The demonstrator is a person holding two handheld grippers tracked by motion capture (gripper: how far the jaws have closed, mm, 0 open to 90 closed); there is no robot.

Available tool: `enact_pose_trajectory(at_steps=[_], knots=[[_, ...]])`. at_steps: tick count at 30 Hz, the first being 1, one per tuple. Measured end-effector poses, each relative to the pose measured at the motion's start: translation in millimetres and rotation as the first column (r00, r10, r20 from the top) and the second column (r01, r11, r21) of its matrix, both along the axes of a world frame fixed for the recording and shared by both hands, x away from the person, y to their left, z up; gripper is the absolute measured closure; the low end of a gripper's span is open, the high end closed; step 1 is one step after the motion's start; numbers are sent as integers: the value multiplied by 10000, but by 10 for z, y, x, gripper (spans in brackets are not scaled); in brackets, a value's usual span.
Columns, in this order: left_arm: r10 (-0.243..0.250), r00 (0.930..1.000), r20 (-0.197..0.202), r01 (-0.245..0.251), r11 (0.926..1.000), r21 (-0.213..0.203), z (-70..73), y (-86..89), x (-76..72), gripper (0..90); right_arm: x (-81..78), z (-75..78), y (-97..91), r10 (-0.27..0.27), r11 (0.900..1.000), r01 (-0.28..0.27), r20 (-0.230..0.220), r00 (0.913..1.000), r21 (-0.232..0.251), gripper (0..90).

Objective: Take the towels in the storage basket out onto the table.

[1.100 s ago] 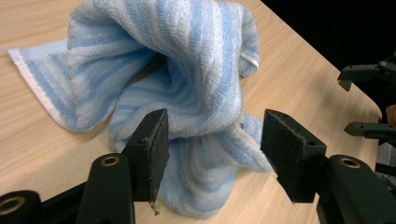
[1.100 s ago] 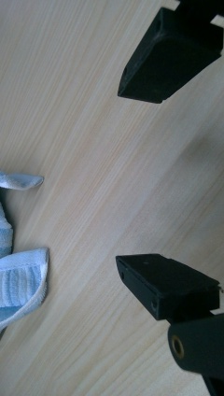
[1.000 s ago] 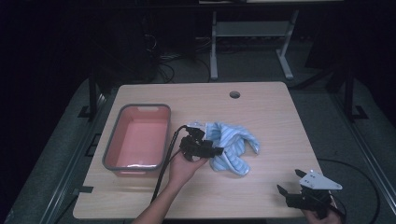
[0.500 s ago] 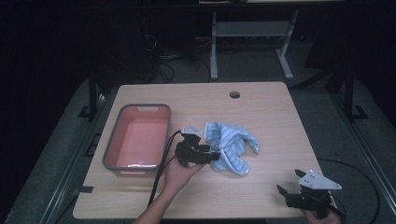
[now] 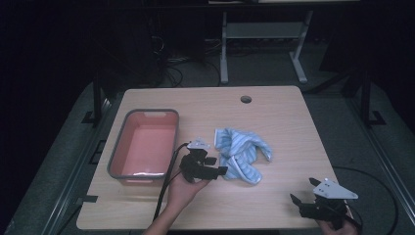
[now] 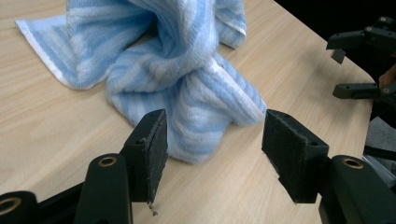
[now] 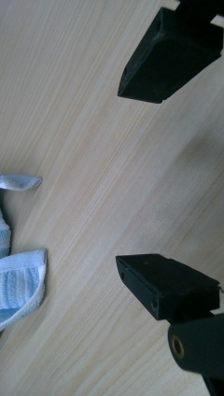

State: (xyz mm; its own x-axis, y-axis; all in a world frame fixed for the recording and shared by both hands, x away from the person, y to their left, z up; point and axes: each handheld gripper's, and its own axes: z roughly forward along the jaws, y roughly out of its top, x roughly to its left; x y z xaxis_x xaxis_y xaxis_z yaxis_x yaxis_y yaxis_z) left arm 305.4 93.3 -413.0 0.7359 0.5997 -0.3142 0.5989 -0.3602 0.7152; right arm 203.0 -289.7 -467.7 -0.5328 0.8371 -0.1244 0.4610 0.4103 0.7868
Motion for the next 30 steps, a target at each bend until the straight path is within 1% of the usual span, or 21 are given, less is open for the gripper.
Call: enact_pose_trajectory(at_steps=[1, 3, 7, 9, 12, 15, 18, 21, 22, 24, 27, 29, 30], knots=[[-27, 10000, -5, 27, 10000, 20, -5, 8, -14, 392, 1, -1, 1, 5, 10000, -5, -14, 10000, 0, 152], [-44, 10000, -75, 44, 10000, -68, -24, 25, -55, 385, 2, -2, 3, 20, 10000, -19, 6, 10000, -13, 152], [-94, 10000, 21, 94, 9999, 115, -39, 58, -106, 383, 5, -2, 2, 19, 10000, -19, 11, 10000, -25, 152], [-57, 10000, 21, 57, 10000, 47, -44, 86, -130, 382, 3, -3, 5, -11, 10000, 11, -52, 10000, -8, 152], [-31, 9999, 119, 29, 9999, 108, -54, 104, -173, 378, 3, -3, 5, -6, 10000, 6, -35, 10000, -13, 152], [-4, 10000, 82, 3, 10000, 82, -74, 118, -220, 371, 6, -4, 2, -4, 10000, 4, -37, 10000, -38, 152], [-51, 9999, 106, 49, 9999, 136, -98, 129, -253, 368, 4, -3, 4, -20, 10000, 19, -45, 10000, -40, 152], [39, 10000, 68, -39, 9999, 100, -126, 150, -288, 367, 5, -4, 3, -22, 10000, 22, -49, 10000, -48, 152], [-18, 9999, 104, 17, 9999, 152, -137, 160, -291, 366, 6, -4, 4, -31, 10000, 31, -56, 10000, -51, 152], [38, 10000, 86, -38, 10000, 88, -153, 173, -307, 365, 9, -7, 7, -23, 10000, 23, -50, 10000, -90, 152], [74, 10000, 53, -74, 9999, 107, -166, 195, -331, 364, 9, -8, 9, -16, 10000, 16, -43, 10000, -95, 152], [56, 9999, 138, -59, 9998, 173, -175, 212, -344, 364, 7, -7, 8, -42, 9999, 42, -16, 10000, -103, 152], [90, 9999, 85, -91, 9998, 156, -176, 223, -359, 364, 7, -6, 7, -58, 9999, 58, -22, 10000, -89, 152]])
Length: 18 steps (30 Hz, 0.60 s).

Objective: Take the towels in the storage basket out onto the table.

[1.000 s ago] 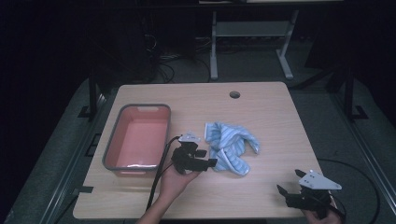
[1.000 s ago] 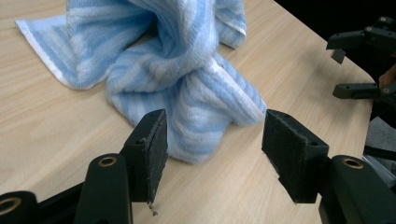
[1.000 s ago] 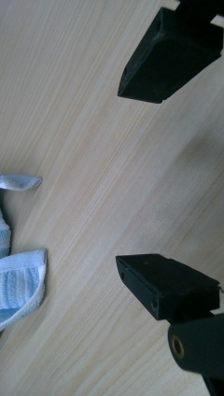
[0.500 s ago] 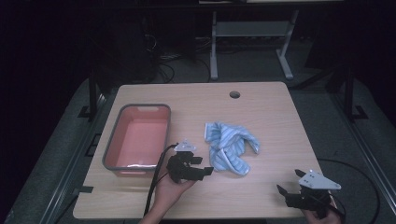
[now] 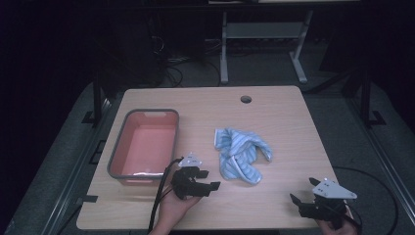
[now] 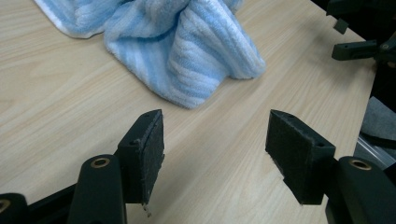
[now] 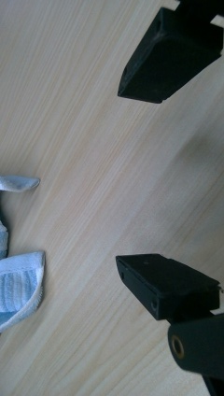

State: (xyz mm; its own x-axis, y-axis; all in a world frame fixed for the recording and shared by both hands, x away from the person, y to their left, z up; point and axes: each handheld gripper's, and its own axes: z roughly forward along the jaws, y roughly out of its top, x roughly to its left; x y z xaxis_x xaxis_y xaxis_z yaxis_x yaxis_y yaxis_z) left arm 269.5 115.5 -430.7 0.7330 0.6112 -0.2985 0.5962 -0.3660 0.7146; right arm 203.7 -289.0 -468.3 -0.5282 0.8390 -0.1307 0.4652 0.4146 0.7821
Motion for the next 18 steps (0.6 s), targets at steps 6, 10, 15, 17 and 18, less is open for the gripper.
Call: enact_pose_trajectory(at_steps=[6, 10, 15, 17, 18], knots=[[47, 10000, 39, -47, 10000, 53, -10, 48, -52, 360, 0, 0, -1, -6, 10000, 6, 6, 10000, -8, 152], [53, 10000, 28, -53, 9999, 137, -50, 84, -106, 359, -2, 0, 4, -10, 10000, 10, 20, 10000, -14, 152], [93, 9999, 43, -94, 9998, 202, -79, 122, -147, 358, -3, 1, 4, -6, 10000, 6, 20, 10000, -7, 152], [114, 9999, 5, -114, 9998, 178, -87, 132, -160, 358, -3, 0, 5, -3, 10000, 3, 7, 10000, -6, 152], [114, 9999, 5, -114, 9998, 178, -87, 132, -160, 356, -4, 0, 5, -2, 10000, 2, 6, 10000, 0, 152]])
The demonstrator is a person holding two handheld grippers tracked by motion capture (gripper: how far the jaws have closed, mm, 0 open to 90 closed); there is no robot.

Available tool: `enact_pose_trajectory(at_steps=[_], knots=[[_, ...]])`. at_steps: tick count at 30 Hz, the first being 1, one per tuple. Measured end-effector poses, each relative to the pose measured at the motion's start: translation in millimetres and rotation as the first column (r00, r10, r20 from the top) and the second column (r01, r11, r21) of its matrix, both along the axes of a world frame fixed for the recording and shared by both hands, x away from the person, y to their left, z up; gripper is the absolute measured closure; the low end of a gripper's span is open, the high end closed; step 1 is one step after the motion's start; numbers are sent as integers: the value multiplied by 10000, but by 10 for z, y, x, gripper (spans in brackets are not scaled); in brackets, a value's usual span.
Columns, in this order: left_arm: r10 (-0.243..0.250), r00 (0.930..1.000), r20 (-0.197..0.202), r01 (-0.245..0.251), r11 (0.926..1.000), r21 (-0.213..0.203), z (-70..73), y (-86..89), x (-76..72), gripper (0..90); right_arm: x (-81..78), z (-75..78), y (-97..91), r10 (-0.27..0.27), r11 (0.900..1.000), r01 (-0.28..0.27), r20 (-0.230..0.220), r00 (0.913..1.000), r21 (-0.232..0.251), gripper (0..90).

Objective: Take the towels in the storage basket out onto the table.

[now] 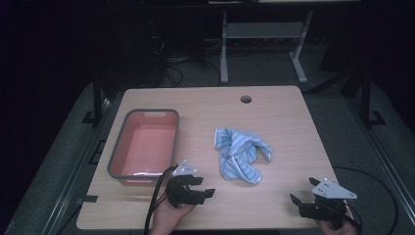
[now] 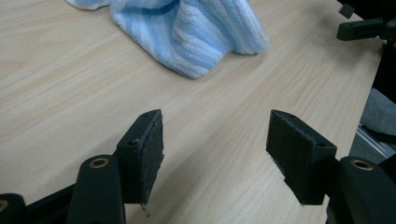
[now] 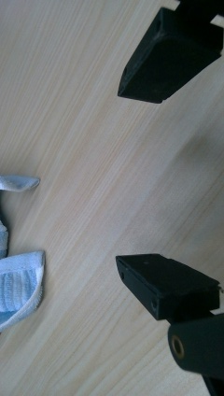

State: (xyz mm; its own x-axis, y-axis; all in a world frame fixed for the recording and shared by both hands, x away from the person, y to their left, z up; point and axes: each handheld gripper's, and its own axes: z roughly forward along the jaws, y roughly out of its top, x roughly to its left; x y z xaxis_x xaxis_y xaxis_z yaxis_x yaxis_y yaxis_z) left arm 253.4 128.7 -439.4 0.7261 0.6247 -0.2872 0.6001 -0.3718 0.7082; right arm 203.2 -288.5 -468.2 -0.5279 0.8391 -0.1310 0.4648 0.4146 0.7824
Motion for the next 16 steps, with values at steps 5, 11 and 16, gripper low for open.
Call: enact_pose_trajectory(at_steps=[5, 11, 16], knots=[[45, 10000, 79, -45, 10000, 0, -28, 25, -40, 352, -4, 4, -10, -29, 10000, 29, 18, 10000, 27, 152], [149, 9997, 205, -147, 9998, -93, -44, 49, -52, 336, -2, 4, -9, 80, 10000, -80, 32, 10000, 25, 152], [82, 9990, 441, -72, 9997, -233, -27, 27, -53, 326, 5, -4, -10, 213, 9998, -213, 11, 9998, 21, 152]])
